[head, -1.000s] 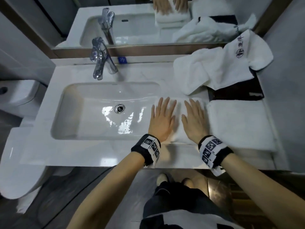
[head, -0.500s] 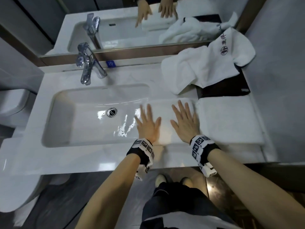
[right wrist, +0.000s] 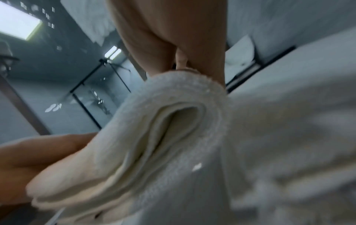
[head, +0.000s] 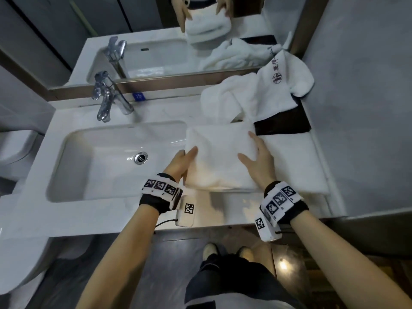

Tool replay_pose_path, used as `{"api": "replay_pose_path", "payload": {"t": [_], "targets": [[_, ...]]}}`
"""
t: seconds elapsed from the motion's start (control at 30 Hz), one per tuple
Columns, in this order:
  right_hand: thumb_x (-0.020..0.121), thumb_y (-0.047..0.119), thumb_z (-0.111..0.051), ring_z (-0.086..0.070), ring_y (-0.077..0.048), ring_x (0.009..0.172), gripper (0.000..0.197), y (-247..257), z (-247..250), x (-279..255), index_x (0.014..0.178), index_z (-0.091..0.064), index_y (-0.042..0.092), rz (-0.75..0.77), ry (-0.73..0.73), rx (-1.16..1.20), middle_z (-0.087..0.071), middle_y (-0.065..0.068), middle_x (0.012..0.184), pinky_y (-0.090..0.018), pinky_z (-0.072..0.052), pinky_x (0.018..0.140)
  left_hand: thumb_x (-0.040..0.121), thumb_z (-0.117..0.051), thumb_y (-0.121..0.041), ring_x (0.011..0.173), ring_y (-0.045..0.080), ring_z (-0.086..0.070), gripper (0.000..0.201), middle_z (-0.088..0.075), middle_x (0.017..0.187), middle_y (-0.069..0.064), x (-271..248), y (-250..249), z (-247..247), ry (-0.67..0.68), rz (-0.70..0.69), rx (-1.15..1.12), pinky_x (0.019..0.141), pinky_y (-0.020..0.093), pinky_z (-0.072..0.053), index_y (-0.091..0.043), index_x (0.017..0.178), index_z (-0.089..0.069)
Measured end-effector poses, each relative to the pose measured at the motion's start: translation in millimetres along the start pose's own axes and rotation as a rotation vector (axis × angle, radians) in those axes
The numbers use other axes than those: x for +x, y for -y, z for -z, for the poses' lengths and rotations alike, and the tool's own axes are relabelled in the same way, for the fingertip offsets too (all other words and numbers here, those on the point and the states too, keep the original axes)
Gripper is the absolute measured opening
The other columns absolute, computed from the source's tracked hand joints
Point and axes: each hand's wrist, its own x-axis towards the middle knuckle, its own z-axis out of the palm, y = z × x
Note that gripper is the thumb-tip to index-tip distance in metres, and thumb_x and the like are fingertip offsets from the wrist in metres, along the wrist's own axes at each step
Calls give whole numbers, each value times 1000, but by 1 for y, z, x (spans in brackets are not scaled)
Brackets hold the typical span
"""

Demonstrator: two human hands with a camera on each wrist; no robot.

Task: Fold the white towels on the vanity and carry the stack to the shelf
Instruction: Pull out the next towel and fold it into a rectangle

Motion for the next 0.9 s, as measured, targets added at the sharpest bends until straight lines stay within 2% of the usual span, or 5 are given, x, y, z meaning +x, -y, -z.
{"api": "replay_pose_path", "payload": {"t": [0.3, 0.4, 0.57, 0.77, 0.9], "targets": [[86, 5, -62, -48, -23, 128, 48, -13, 134, 15, 132, -53, 15, -9, -264, -171, -52, -8, 139, -20, -34, 105, 98, -42, -36, 73, 14, -56, 32, -54, 77, 1, -6, -45, -128, 160, -133, 144, 64, 32, -53, -14, 75, -44], [86, 5, -61, -48, -27, 128, 48, -27, 151, 19, 133, -53, 13, -23, -293, -313, -52, -12, 139, -32, -35, 110, 97, -43, -39, 85, 22, -58, 32, -54, 91, 6, -1, -42, -153, 154, -141, 174, 58, 32, -54, -8, 91, -43], [90, -5, -46, -39, -30, 134, 51, -49, 148, 20, 139, -43, 10, -4, -263, -457, -44, -16, 144, -29, -25, 110, 94, -52, -31, 92, 29, -57, 32, -53, 108, 16, 4, -32, -165, 40, -162, 310, 79, 44, -55, -3, 105, -43], [99, 16, -34, -9, -27, 148, 49, -65, 129, 25, 148, -26, 21, 56, -81, -772, -10, -7, 160, -42, -16, 118, 94, -46, -18, 141, 33, -25, 55, -29, 150, 20, -6, -43, -188, -207, -798, 824, 116, 40, -21, 2, 142, -28], [101, 32, -28, 2, -28, 148, 57, -74, 119, 23, 151, -3, 25, 39, -38, -966, 4, -4, 161, -49, -12, 119, 101, -24, -39, 148, 26, 10, 62, 6, 160, 10, 0, -28, -216, -3, -769, 1140, 120, 45, 6, -8, 151, -4]]}}
